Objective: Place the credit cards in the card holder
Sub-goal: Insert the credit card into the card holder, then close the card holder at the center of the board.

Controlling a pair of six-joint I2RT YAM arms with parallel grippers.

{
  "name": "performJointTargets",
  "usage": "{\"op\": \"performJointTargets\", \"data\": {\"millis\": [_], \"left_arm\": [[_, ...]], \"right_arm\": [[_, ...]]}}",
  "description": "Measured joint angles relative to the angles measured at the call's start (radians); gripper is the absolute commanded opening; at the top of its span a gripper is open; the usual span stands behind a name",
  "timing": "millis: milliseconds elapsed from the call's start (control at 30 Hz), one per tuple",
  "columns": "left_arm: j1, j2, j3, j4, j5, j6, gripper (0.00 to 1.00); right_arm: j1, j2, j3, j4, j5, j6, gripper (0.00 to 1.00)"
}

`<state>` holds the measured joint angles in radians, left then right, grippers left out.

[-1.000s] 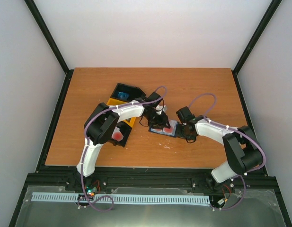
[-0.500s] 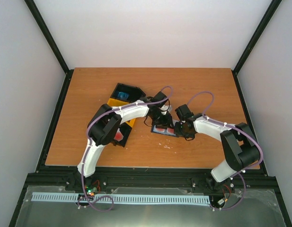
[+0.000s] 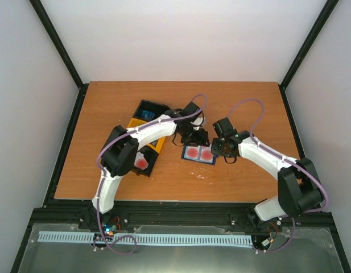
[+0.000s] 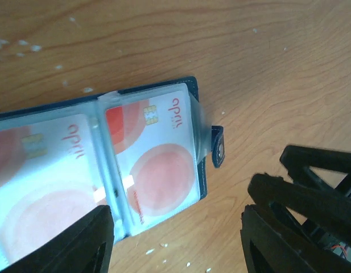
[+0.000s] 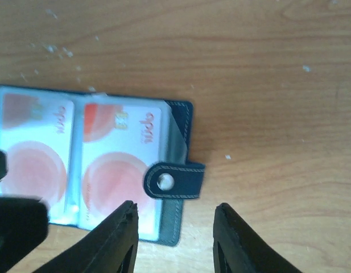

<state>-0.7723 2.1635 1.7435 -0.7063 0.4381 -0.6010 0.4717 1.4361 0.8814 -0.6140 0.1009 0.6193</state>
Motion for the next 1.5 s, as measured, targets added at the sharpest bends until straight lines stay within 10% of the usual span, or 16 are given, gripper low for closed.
{"op": "performJointTargets", "data": {"millis": [467, 867, 1500], "left_arm": [[0.116, -0.190, -0.284, 0.082, -0.082, -0.052, 0.81], [0.123, -0.130, -0.329, 0.131, -0.021, -0.056, 0.78], [0.137, -0.084, -0.335, 0.207, 0.163, -0.081, 0.62]], "right_arm": [[0.018, 0.232, 0.165, -0.055, 0.047, -0.087, 0.49], [0.047, 0.268, 0.166, -0.103, 0.117, -0.088, 0.13], [0.044, 0.264, 0.107, -0.022, 0.016, -0.081, 0.03]]}}
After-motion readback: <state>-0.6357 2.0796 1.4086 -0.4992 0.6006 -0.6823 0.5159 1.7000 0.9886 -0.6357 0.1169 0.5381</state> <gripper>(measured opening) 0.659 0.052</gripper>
